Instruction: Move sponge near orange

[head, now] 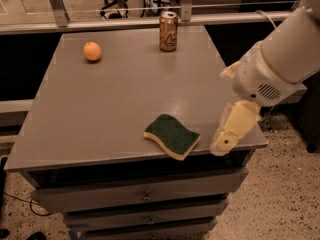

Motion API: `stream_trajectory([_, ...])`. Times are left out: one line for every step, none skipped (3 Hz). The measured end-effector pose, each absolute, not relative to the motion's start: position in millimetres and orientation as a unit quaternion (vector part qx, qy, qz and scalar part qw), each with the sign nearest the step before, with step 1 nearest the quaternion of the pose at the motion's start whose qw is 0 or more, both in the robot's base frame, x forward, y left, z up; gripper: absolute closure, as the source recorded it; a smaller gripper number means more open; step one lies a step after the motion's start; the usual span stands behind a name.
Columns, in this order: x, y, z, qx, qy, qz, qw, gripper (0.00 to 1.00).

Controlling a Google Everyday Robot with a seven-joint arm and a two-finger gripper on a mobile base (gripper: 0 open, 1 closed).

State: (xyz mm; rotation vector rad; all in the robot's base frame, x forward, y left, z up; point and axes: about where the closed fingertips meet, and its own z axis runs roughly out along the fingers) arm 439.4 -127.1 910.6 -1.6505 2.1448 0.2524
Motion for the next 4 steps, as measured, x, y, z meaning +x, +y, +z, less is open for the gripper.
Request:
stream_trajectory([447,-96,874,-0.574,0.778,0.129,0.221,0.00])
stream_trajectory([455,-76,846,-0.559,0.783,0.146,0.230,0.00])
stream_trajectory([466,-61,826,-0.548,0.786,0.152,0.242,0.17])
stream_trajectory([474,-52,817,-0.538,0.790,0.157,0.251,0.41])
